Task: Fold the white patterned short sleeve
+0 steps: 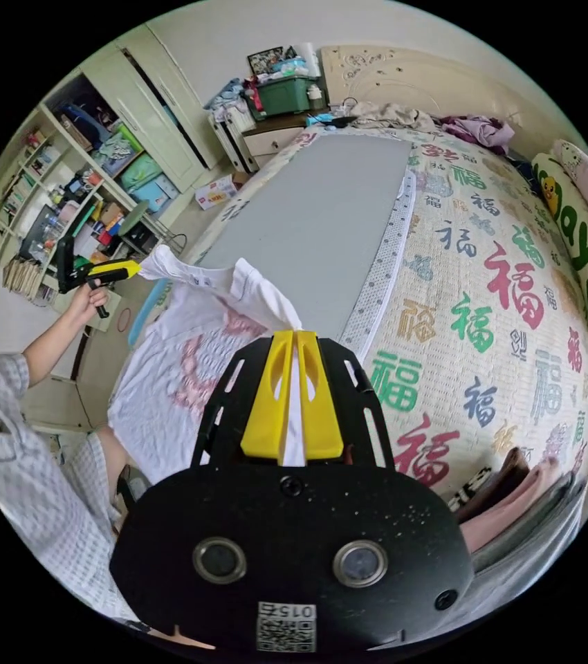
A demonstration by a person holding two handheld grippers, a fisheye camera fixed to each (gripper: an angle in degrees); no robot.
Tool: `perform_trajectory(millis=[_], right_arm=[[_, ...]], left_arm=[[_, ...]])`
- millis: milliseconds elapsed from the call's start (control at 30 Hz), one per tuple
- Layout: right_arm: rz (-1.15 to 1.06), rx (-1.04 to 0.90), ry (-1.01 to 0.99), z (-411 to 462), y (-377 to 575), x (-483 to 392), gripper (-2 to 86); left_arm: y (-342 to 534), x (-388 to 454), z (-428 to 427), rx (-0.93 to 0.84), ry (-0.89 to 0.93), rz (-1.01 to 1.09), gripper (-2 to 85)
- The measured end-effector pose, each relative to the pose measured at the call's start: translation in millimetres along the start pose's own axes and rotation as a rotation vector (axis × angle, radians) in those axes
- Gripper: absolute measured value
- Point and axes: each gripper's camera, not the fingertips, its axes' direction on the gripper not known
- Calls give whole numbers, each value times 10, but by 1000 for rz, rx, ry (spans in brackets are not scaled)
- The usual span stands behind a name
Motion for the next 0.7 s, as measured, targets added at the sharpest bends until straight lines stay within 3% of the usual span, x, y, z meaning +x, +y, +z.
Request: perform_trajectory(millis=[133,267,367,500,700], right_arm=[[-36,-14,-94,-275,1356,-441,0],[-28,-148,-176,-75,2713,-776,0],[-56,-242,-155,169,3354,-983,2],[-60,-226,-68,70,3934,-1261,8],[51,14,-30,-526,4487,-1849,67]], left_arm=[[1033,862,-324,-34,63,81,-5],[1960,1387,-247,-168,141,-3,-5],[2562,1651,-92,-267,95,-67,-4],[2972,1964,-262,-202,35,-76,2],[3206,2356,-593,-35,18,-179,72]])
